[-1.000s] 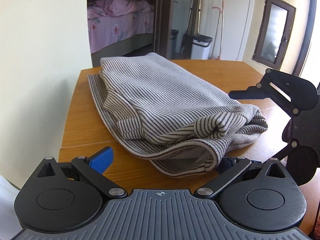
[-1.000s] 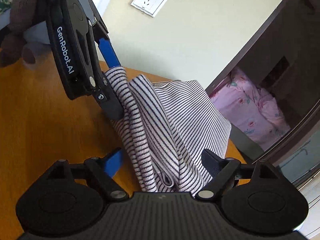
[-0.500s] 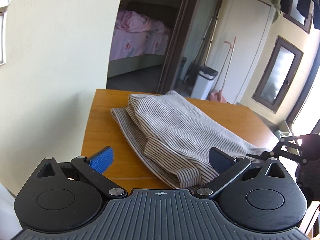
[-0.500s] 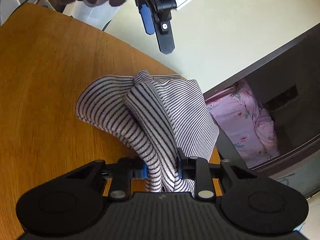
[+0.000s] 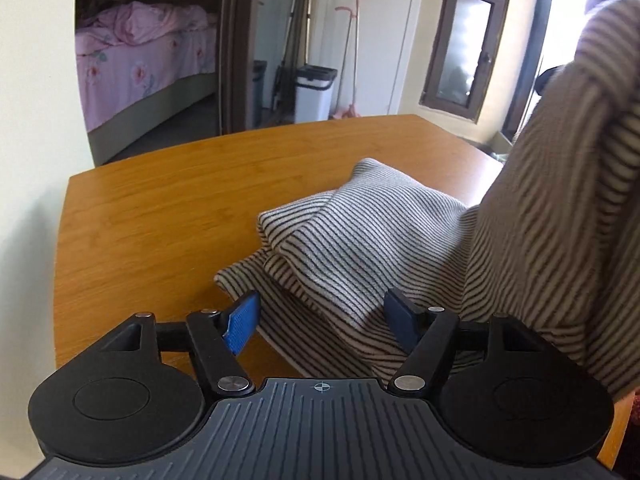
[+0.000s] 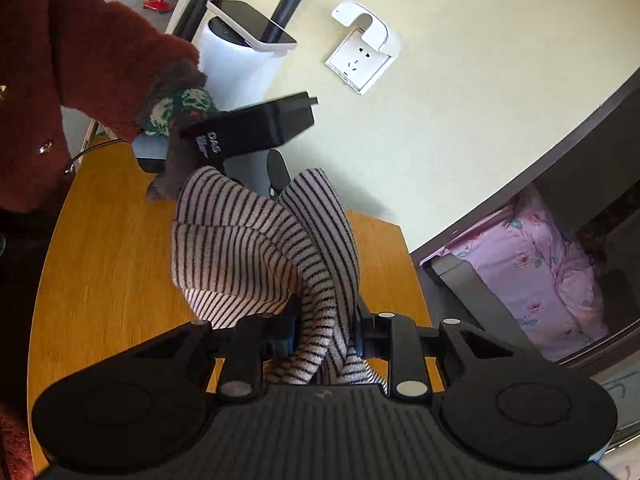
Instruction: Fold clothes
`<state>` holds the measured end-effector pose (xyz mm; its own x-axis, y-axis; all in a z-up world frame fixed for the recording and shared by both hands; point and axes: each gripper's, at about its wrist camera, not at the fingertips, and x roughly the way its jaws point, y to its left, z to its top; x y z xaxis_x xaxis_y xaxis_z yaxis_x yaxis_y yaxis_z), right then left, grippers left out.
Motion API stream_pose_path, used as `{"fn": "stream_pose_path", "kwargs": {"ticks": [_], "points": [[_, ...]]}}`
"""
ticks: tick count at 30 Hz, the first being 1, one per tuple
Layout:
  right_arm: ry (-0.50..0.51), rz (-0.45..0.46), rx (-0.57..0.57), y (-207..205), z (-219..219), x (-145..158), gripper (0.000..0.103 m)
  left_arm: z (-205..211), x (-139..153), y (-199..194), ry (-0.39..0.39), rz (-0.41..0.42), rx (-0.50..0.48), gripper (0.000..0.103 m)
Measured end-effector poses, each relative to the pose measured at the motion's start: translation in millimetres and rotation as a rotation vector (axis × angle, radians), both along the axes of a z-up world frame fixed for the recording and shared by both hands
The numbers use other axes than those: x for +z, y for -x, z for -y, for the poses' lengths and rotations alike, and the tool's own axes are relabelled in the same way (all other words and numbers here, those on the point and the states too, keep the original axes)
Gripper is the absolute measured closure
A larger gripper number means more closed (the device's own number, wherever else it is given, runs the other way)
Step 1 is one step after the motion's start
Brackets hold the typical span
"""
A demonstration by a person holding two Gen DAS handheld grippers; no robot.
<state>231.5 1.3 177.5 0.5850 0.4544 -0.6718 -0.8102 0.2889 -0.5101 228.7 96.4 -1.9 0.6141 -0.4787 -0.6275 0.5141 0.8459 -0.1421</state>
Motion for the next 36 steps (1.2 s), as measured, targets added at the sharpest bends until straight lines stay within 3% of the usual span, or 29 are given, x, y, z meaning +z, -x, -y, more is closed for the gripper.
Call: {"fn": "stream_pose_path", "kwargs": {"ticks": [2, 5, 8, 12, 15, 17, 22, 25, 27, 29, 32, 34, 36], "points": [[-0.026, -0.055, -0.044, -34, -3, -18, 0.076, -12, 4, 7, 0.02, 0.004, 0.02, 0.028], [-0.074, -0.133, -0.119, -73, -5, -47, 0.072, -30, 10, 18, 0.05, 0.011, 0.051, 0.017], [-0.08, -0.142, -0.137, -92, -11, -71, 0.069, -43, 23, 30, 0.081, 0.036, 0.072, 0.013], [-0.116, -0.128, -0.153, -94, -10, -68, 0.065, -26, 49, 42, 0.131, 0.101, -0.002, 0.007], [-0.167, -0.104, -0.176, -90, 5, -51, 0.049, 2, 53, 43, 0.12, 0.121, -0.06, 0.005], [-0.228, -0.085, -0.211, -86, 21, -36, 0.03, 20, 48, 36, 0.094, 0.117, -0.078, 0.004], [-0.378, -0.055, -0.333, -75, 67, -15, 0.027, 52, 22, 6, -0.017, 0.096, 0.005, 0.004], [-0.418, -0.053, -0.403, -74, 85, -18, 0.027, 42, 17, -9, -0.01, 0.076, 0.107, 0.004], [-0.437, -0.072, -0.471, -82, 88, -28, 0.027, 27, 18, -17, 0.019, 0.059, 0.159, 0.003], [-0.456, -0.094, -0.546, -91, 91, -39, 0.018, 17, 17, -21, -0.009, 0.055, 0.185, 0.003], [-0.372, -0.108, -0.661, -114, 88, -72, 0.012, 9, 10, -21, -0.081, 0.039, 0.207, 0.003], [-0.327, -0.12, -0.706, -125, 85, -96, 0.005, 0, 9, -21, -0.071, 0.009, 0.222, 0.002], [-0.344, -0.128, -0.73, -127, 88, -105, 0.001, -8, 12, -18, -0.058, -0.006, 0.24, 0.002]]}}
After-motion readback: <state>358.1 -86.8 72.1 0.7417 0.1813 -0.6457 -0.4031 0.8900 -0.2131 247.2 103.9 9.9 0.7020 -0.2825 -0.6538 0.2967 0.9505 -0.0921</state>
